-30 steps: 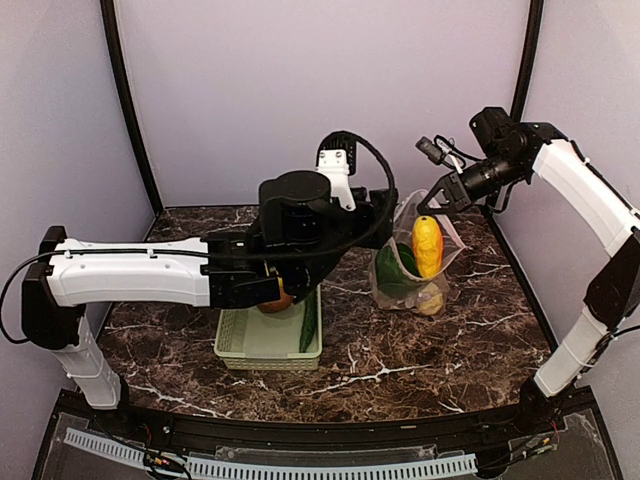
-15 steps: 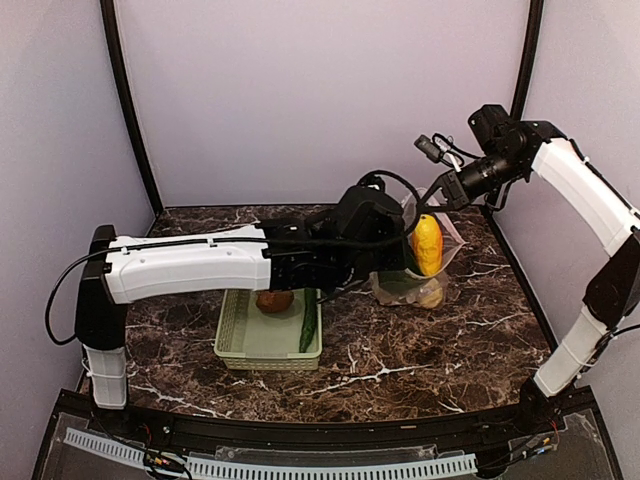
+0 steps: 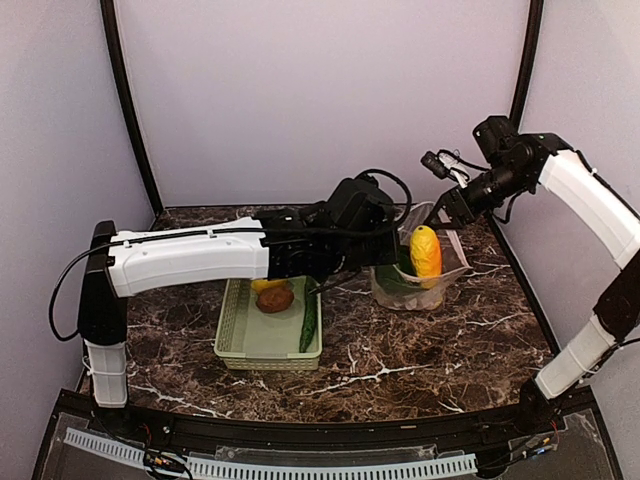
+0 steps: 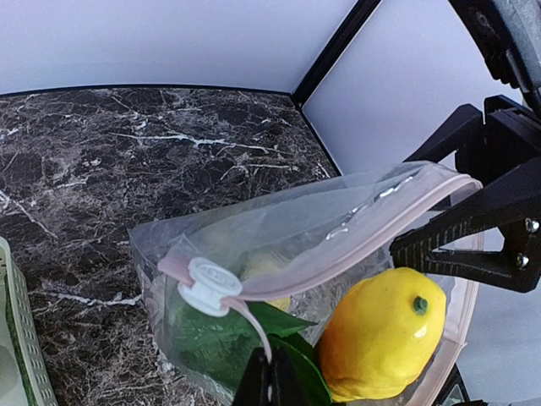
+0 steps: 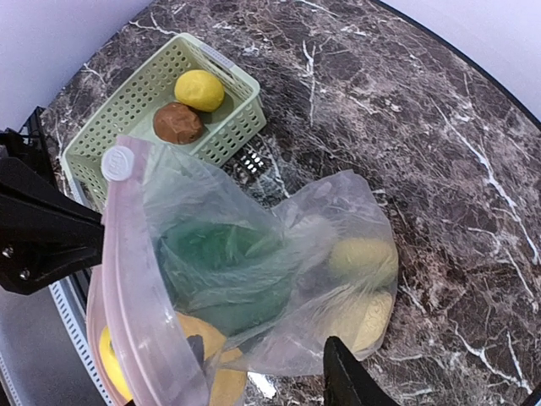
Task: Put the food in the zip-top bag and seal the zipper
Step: Pass from the right arm to the left, then adjust the zipper food storage bag at the center of the board.
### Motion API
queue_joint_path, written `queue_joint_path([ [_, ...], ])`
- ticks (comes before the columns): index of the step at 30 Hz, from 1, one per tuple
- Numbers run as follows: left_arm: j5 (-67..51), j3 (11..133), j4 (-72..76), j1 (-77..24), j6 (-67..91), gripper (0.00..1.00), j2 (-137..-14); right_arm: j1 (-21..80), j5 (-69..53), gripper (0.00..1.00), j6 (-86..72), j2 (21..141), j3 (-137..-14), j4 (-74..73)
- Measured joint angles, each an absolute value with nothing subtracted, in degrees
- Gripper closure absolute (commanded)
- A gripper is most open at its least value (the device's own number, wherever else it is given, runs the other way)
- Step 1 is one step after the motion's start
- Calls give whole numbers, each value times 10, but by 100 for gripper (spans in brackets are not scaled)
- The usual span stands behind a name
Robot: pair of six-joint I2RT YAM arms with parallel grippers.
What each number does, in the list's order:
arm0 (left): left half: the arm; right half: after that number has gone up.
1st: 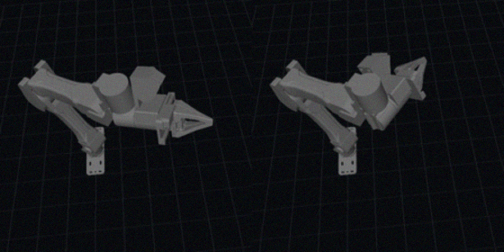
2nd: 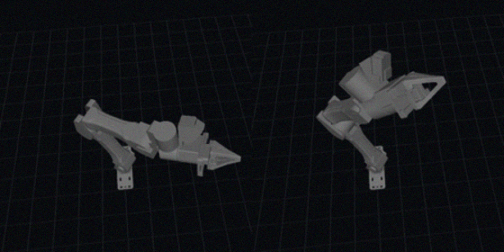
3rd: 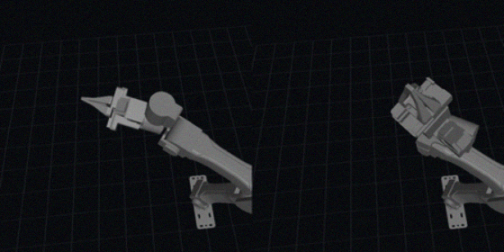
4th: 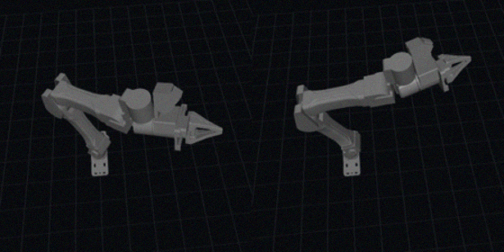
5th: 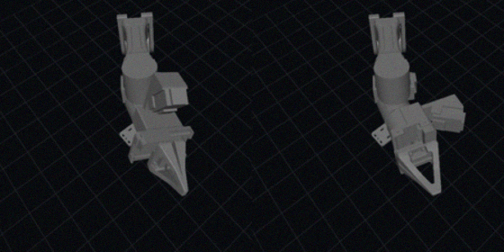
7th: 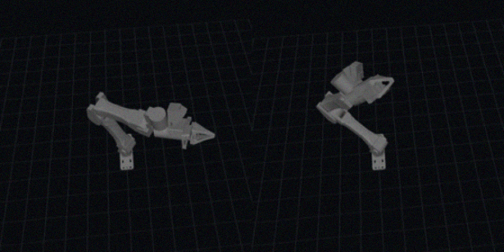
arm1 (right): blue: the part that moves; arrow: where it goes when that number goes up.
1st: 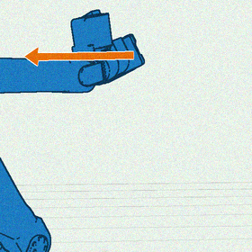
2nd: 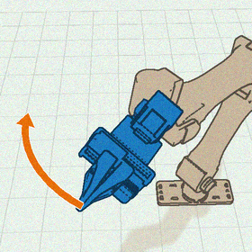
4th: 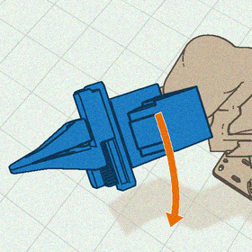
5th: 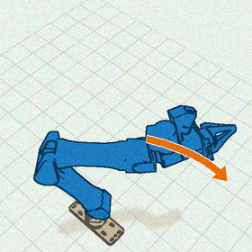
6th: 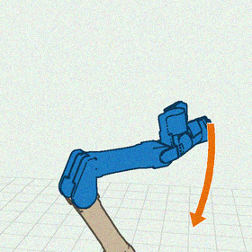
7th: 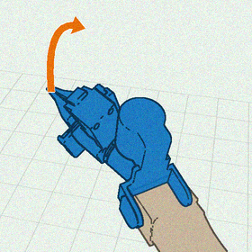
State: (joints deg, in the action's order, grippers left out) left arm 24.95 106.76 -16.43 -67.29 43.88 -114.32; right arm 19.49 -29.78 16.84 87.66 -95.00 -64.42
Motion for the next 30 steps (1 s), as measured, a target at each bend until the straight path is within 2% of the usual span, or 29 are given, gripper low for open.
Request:
queue_joint_path([
  [3, 257, 1057, -150, -674, 432, 99, -1139, 195, -274, 53, 169, 860, -934, -645],
  [8, 274, 1033, -137, -674, 425, 99, -1126, 195, -268, 36, 171, 831, -920, -655],
  [11, 280, 1026, -133, -674, 424, 99, -1123, 195, -272, 37, 175, 808, -910, -661],
  [13, 283, 1021, -129, -674, 424, 99, -1122, 195, -272, 44, 176, 794, -903, -662],
  [16, 284, 1018, -124, -674, 424, 99, -1122, 195, -275, 71, 175, 786, -892, -666],
  [17, 284, 1018, -124, -674, 424, 99, -1122, 195, -275, 83, 176, 787, -889, -667],
  [20, 286, 1015, -118, -674, 423, 99, -1120, 195, -273, 100, 181, 793, -886, -670],
  [25, 271, 1018, -100, -663, 402, 99, -1119, 191, -251, 100, 184, 822, -937, -683],
  [30, 237, 1112, -79, -647, 343, 99, -1135, 149, -143, 100, 212, 837, -1031, -625],
])
